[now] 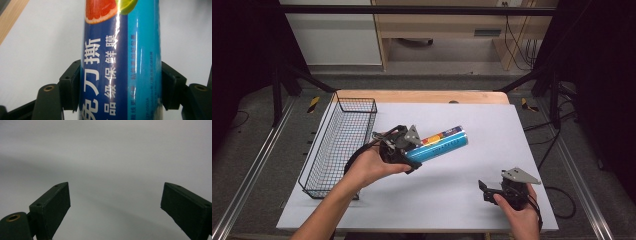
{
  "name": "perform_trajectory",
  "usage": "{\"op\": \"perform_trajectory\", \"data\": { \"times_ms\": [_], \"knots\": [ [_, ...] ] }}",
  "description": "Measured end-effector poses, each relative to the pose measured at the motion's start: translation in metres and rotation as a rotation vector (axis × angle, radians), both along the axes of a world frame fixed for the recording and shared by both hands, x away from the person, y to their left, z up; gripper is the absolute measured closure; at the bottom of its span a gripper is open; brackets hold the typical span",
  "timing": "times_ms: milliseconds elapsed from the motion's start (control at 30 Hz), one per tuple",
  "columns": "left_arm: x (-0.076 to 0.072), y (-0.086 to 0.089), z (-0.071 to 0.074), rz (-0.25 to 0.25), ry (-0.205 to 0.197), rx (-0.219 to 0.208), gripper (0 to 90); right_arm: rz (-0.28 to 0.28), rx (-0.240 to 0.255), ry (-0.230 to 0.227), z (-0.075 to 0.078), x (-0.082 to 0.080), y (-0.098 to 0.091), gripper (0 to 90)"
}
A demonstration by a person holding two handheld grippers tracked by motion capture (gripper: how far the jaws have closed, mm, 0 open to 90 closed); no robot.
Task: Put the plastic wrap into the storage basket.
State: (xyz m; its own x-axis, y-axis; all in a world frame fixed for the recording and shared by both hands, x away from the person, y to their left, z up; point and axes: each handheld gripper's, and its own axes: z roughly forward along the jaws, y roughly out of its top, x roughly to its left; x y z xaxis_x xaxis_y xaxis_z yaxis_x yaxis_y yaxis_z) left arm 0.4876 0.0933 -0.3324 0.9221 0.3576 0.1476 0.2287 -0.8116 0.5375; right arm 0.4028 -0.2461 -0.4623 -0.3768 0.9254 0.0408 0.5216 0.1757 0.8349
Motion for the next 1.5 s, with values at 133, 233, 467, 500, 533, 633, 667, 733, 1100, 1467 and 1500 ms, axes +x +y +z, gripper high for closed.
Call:
{"op": "perform_trajectory", "data": {
  "times_ms": [133, 233, 467, 500, 533, 633, 667, 733, 1100, 1467, 1500],
  "knots": [
    [0.001, 0.008, 0.009, 0.024, -0.009, 0.012, 31.7, 0.003, -0.001, -0.005, 0.0, 0.0, 0.0, 9.1],
    [0.001, 0.015, 0.016, 0.046, -0.019, 0.025, 31.7, 0.005, 0.001, -0.005, 0.0, -0.001, 0.001, 9.1],
    [-0.003, 0.032, 0.027, 0.09, -0.05, 0.022, 31.8, 0.003, 0.001, -0.006, 0.0, -0.001, 0.0, 9.1],
    [-0.003, 0.035, 0.029, 0.094, -0.053, 0.021, 31.8, 0.002, 0.0, -0.006, 0.0, -0.001, 0.0, 9.1],
    [-0.003, 0.037, 0.03, 0.098, -0.053, 0.018, 31.8, 0.001, 0.0, -0.006, 0.0, -0.001, 0.0, 9.1],
    [-0.003, 0.043, 0.033, 0.112, -0.058, 0.015, 31.8, -0.001, 0.002, -0.001, 0.0, -0.001, 0.0, 9.0],
    [-0.004, 0.045, 0.034, 0.116, -0.057, 0.015, 31.8, -0.003, 0.003, -0.001, 0.0, -0.001, 0.0, 9.1],
    [-0.004, 0.049, 0.035, 0.125, -0.067, 0.016, 31.8, -0.004, 0.003, -0.001, 0.0, -0.001, -0.001, 9.1],
    [-0.005, 0.069, 0.039, 0.165, -0.07, 0.017, 31.8, -0.01, 0.002, 0.0, 0.0, -0.001, -0.001, 9.2],
    [-0.007, 0.081, 0.037, 0.198, -0.065, 0.019, 31.8, -0.015, 0.004, -0.001, 0.0, -0.001, -0.002, 9.1],
    [-0.007, 0.082, 0.037, 0.202, -0.062, 0.021, 31.8, -0.013, 0.002, -0.002, 0.0, -0.001, -0.002, 9.2]
  ]
}}
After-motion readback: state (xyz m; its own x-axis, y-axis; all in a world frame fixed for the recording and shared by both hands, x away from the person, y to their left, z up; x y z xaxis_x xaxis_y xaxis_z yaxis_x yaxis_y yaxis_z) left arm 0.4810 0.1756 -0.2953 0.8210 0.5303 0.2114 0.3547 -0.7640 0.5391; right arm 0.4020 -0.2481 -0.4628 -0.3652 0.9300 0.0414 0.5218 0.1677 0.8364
